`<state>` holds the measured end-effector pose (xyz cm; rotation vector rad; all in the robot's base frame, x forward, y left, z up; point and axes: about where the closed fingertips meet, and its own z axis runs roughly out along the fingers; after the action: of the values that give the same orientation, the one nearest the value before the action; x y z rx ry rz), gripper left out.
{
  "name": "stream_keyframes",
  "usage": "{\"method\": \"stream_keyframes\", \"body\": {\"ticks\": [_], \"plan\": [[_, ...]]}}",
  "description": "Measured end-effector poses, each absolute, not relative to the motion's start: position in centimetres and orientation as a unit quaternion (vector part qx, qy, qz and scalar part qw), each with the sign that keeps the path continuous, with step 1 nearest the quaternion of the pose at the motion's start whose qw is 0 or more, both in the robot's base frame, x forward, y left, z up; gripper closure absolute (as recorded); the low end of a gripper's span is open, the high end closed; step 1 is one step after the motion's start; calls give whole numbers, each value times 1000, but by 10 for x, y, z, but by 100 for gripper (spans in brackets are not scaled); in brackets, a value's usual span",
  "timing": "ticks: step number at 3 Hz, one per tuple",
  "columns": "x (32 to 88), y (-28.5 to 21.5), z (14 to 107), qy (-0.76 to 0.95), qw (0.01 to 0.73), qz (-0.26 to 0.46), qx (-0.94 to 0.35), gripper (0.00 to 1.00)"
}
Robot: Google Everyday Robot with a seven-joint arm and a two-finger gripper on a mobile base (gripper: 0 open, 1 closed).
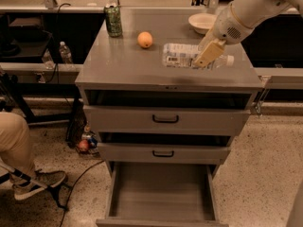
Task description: Place blue plastic bottle into bottom drawer
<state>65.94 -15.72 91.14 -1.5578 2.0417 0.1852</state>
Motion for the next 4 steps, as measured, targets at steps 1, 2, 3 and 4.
{"method": "stream_keyframes", "body": {"ticks": [1, 2, 3, 4], "plan": [[644, -162, 903, 762, 270, 74, -584, 100], [612, -169, 886, 761, 256, 87, -589, 100], [579, -172, 868, 762, 250, 107, -588, 100], [553, -173, 842, 766, 244, 125, -582, 100]]}}
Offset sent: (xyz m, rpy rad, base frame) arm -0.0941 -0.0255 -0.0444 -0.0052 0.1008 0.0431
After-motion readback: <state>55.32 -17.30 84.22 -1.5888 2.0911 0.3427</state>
